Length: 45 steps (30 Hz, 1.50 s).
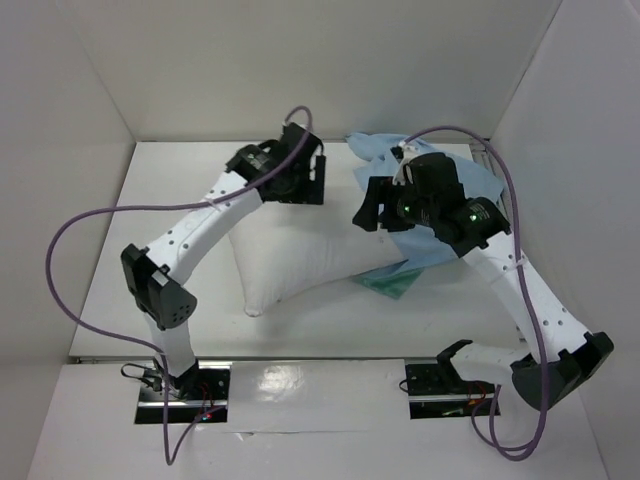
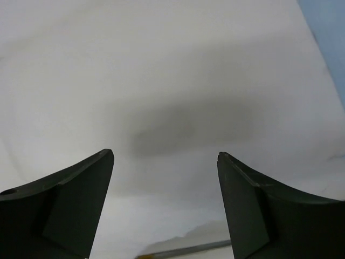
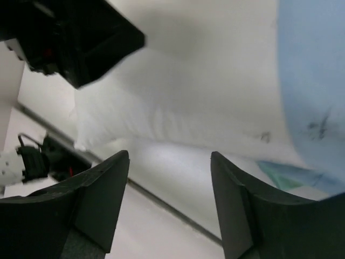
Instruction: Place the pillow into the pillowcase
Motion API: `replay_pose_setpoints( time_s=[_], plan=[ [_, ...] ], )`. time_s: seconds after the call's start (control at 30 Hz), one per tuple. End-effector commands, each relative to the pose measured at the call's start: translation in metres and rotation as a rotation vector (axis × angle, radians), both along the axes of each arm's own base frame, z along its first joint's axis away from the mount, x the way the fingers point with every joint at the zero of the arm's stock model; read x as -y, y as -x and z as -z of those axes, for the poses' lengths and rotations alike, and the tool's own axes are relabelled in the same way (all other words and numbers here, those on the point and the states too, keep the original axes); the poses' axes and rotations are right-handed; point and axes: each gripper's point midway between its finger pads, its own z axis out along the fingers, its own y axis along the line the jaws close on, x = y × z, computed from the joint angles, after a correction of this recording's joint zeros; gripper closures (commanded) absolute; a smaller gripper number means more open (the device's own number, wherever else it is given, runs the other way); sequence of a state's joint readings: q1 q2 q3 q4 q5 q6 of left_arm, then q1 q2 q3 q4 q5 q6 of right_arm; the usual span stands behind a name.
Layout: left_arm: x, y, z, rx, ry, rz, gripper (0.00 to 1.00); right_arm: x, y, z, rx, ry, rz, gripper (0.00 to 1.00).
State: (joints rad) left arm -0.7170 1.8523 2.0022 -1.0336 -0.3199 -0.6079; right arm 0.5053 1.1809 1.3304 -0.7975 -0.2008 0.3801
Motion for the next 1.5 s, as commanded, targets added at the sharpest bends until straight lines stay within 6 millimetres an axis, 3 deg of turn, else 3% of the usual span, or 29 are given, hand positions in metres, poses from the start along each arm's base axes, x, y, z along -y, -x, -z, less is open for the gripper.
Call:
replay_pose_setpoints(
  time_s=[0.0, 0.03, 0.13, 0.17, 0.27, 0.37, 0.4, 0.5, 0.57, 0.6, 0.63, 0.67, 0.7, 0.73, 0.77, 0.8, 0.83, 0.87, 0.9, 0.93, 0.97, 1.0, 1.07, 1.1, 1.13, 1.17, 1.23, 1.37, 1.47],
  plan=[
    [-0.071, -0.041, -0.058, 0.184, 0.005, -0.135, 0.09, 0.014, -0.024, -0.006, 0.007, 0.059, 0.117, 0.29],
    [-0.082, -0.052, -0.055, 0.184, 0.003, -0.158, 0.09, 0.013, -0.029, -0.005, 0.005, 0.068, 0.126, 0.17],
    [-0.112, -0.087, -0.025, 0.133, 0.016, -0.2, 0.08, 0.012, -0.052, 0.004, -0.008, 0.107, 0.213, 0.06],
    [-0.127, -0.099, -0.014, 0.119, 0.022, -0.224, 0.08, 0.018, -0.06, 0.003, -0.005, 0.128, 0.284, 0.05],
    [-0.122, -0.124, 0.025, 0.05, 0.097, -0.192, 0.1, 0.04, -0.069, 0.016, -0.038, 0.209, 0.435, 0.09],
    [-0.114, -0.138, 0.061, -0.002, 0.142, -0.173, 0.2, 0.095, -0.07, 0.029, -0.054, 0.287, 0.673, 0.5],
    [-0.11, -0.138, 0.069, -0.017, 0.153, -0.161, 0.24, 0.12, -0.071, 0.031, -0.064, 0.284, 0.769, 0.7],
    [-0.097, -0.129, 0.092, -0.072, 0.173, -0.111, 0.4, 0.16, -0.066, 0.05, -0.099, 0.257, 0.871, 0.92],
    [-0.089, -0.107, 0.112, -0.134, 0.158, -0.087, 0.49, 0.156, -0.072, 0.063, -0.117, 0.197, 0.839, 0.99],
    [-0.08, -0.096, 0.1, -0.115, 0.165, -0.059, 0.59, 0.149, -0.071, 0.088, -0.182, 0.2, 0.796, 1.0],
    [-0.079, -0.086, 0.098, -0.112, 0.166, -0.05, 0.59, 0.145, -0.075, 0.097, -0.197, 0.191, 0.78, 1.0],
    [-0.085, -0.062, 0.118, -0.169, 0.139, -0.06, 0.59, 0.139, -0.086, 0.1, -0.186, 0.173, 0.757, 1.0],
    [-0.081, -0.05, 0.114, -0.167, 0.163, -0.047, 0.59, 0.129, -0.092, 0.105, -0.188, 0.166, 0.72, 1.0],
    [-0.074, -0.035, 0.087, -0.113, 0.209, -0.024, 0.59, 0.125, -0.1, 0.121, -0.221, 0.186, 0.7, 1.0],
    [-0.075, -0.007, 0.102, -0.165, 0.205, -0.017, 0.59, 0.12, -0.108, 0.122, -0.216, 0.195, 0.681, 1.0],
    [-0.07, 0.008, 0.096, -0.16, 0.231, 0.006, 0.59, 0.116, -0.128, 0.107, -0.166, 0.175, 0.674, 0.99],
    [-0.059, 0.031, 0.072, -0.119, 0.271, 0.051, 0.59, 0.112, -0.14, 0.117, -0.185, 0.203, 0.647, 0.96],
    [-0.054, 0.048, 0.068, -0.119, 0.289, 0.078, 0.59, 0.11, -0.152, 0.112, -0.167, 0.207, 0.636, 0.89],
    [-0.049, 0.072, 0.076, -0.158, 0.305, 0.109, 0.59, 0.104, -0.174, 0.085, -0.103, 0.175, 0.623, 0.76],
    [-0.042, 0.086, 0.069, -0.149, 0.334, 0.142, 0.58, 0.103, -0.185, 0.077, -0.078, 0.197, 0.595, 0.42],
    [-0.027, 0.109, 0.063, -0.161, 0.365, 0.202, 0.55, 0.093, -0.197, 0.084, -0.093, 0.21, 0.562, 0.3],
    [-0.019, 0.126, 0.045, -0.135, 0.42, 0.269, 0.43, 0.089, -0.211, 0.054, -0.041, 0.206, 0.562, 0.21],
    [-0.016, 0.141, 0.039, -0.131, 0.425, 0.306, 0.24, 0.093, -0.224, 0.044, -0.017, 0.252, 0.562, 0.11],
    [-0.021, 0.133, 0.023, -0.085, 0.421, 0.297, 0.07, 0.087, -0.223, 0.031, 0.002, 0.252, 0.543, 0.11],
    [-0.036, 0.13, 0.026, -0.094, 0.371, 0.251, 0.02, 0.083, -0.227, 0.013, 0.05, 0.262, 0.525, 0.08],
    [-0.062, 0.106, 0.021, -0.03, 0.312, 0.139, 0.0, 0.082, -0.225, -0.004, 0.076, 0.272, 0.521, 0.03],
    [-0.096, 0.082, 0.029, -0.041, 0.255, -0.003, 0.0, 0.061, -0.213, -0.016, 0.099, 0.303, 0.44, 0.02],
    [-0.132, 0.048, 0.043, -0.072, 0.254, -0.222, 0.02, -0.013, -0.168, -0.02, 0.15, 0.374, 0.274, 0.01],
    [-0.146, 0.037, 0.062, -0.096, 0.263, -0.318, 0.04, -0.069, -0.123, 0.001, 0.138, 0.428, 0.174, 0.01]
  ],
)
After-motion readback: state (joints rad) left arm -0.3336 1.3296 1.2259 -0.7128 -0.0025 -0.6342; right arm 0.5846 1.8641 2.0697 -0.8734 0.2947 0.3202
